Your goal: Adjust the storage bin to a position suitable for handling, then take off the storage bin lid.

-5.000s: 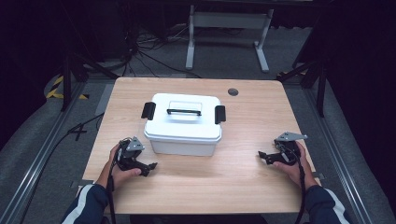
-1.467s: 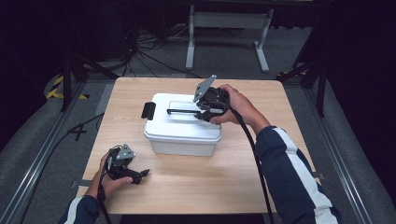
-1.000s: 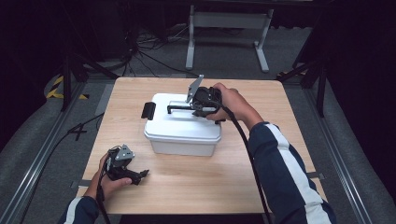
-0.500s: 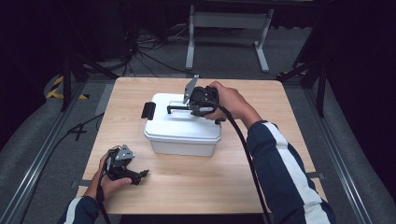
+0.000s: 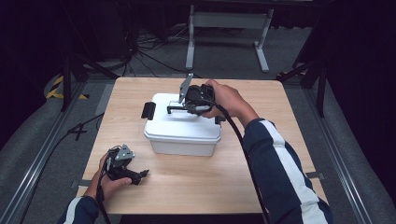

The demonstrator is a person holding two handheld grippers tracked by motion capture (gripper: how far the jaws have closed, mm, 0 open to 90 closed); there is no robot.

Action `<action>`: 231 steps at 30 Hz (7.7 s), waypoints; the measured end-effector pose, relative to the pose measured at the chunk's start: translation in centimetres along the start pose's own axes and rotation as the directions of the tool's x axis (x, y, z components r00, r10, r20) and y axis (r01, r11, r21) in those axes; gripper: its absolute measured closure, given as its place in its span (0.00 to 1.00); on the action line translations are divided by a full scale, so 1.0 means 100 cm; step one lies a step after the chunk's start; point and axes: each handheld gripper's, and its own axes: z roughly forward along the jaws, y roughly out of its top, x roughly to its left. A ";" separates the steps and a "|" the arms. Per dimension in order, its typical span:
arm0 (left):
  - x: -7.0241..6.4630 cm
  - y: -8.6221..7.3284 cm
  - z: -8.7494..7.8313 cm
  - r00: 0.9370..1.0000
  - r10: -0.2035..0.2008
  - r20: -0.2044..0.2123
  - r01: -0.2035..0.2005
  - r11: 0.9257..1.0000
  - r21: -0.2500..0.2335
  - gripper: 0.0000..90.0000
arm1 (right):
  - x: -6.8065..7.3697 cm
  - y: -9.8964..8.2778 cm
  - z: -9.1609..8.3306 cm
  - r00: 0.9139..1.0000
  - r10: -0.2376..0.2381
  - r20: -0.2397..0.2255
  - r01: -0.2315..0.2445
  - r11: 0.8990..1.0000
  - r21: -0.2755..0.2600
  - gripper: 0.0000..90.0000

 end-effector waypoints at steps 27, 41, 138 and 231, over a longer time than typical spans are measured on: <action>0.000 0.000 0.000 1.000 0.003 -0.001 -0.003 1.000 0.002 0.01 | 0.000 -0.012 -0.031 0.998 -0.029 0.048 0.035 0.991 -0.128 0.95; 0.000 0.000 0.000 1.000 0.003 -0.001 -0.003 1.000 0.002 0.01 | 0.001 -0.042 -0.061 0.996 -0.004 0.092 0.018 0.989 -0.148 0.95; 0.000 0.000 0.000 1.000 0.006 -0.004 -0.006 1.000 -0.001 0.01 | 0.025 -0.281 -0.031 0.925 0.366 0.104 -0.354 0.928 -0.120 0.94; 0.003 0.002 0.002 0.999 0.021 0.025 -0.021 1.000 -0.001 0.00 | 0.072 -0.296 -0.026 0.774 0.612 0.165 -0.557 0.781 -0.283 0.42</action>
